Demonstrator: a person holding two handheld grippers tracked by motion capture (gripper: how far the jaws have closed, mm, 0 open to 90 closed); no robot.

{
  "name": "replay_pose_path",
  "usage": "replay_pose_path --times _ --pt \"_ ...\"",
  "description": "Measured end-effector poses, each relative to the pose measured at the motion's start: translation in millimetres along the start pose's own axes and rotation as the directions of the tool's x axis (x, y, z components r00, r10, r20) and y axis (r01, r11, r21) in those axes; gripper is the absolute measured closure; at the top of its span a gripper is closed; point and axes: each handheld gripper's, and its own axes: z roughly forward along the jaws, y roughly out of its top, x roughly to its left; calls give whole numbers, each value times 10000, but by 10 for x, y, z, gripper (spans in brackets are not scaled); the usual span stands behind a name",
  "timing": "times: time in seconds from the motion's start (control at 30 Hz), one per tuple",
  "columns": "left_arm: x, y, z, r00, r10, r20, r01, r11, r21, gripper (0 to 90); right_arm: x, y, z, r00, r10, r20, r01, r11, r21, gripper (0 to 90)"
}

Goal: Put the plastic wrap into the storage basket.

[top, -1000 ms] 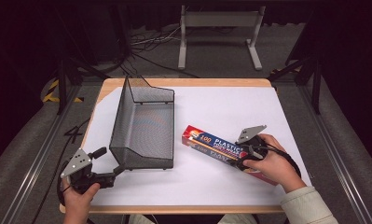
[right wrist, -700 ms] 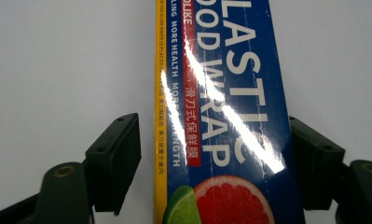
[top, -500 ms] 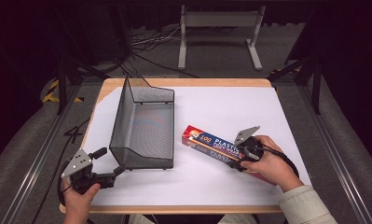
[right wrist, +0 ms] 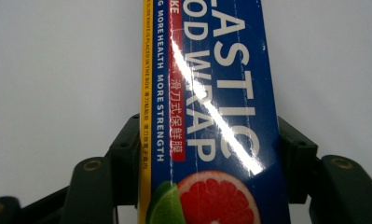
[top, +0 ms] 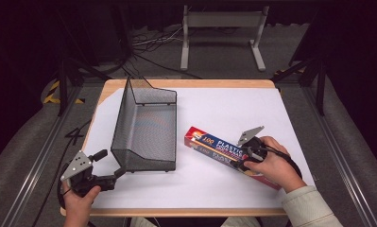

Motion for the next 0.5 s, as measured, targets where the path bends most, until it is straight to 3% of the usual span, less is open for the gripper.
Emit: replay_pose_path --times 0.2,0.3,0.43,0.47,0.5 --pt "8 -3 -12 10000 -1 -43 1 10000 -28 84 -9 87 -87 9996 19 267 -25 9998 218 408" --pt "13 -9 -18 10000 -39 -60 38 10000 -71 85 -22 126 -155 9994 92 342 -92 10000 19 409" --pt "14 -11 -21 10000 -59 -69 58 9999 -86 86 -24 175 -234 9988 319 363 -313 9994 -173 408" --pt "14 -10 -24 10000 -59 -58 59 10000 -79 86 -19 218 -298 9971 686 327 -677 9973 -298 407" --pt "14 -10 -25 10000 -53 -60 52 10000 -80 86 -19 218 -298 9971 686 327 -677 9973 -298 407"
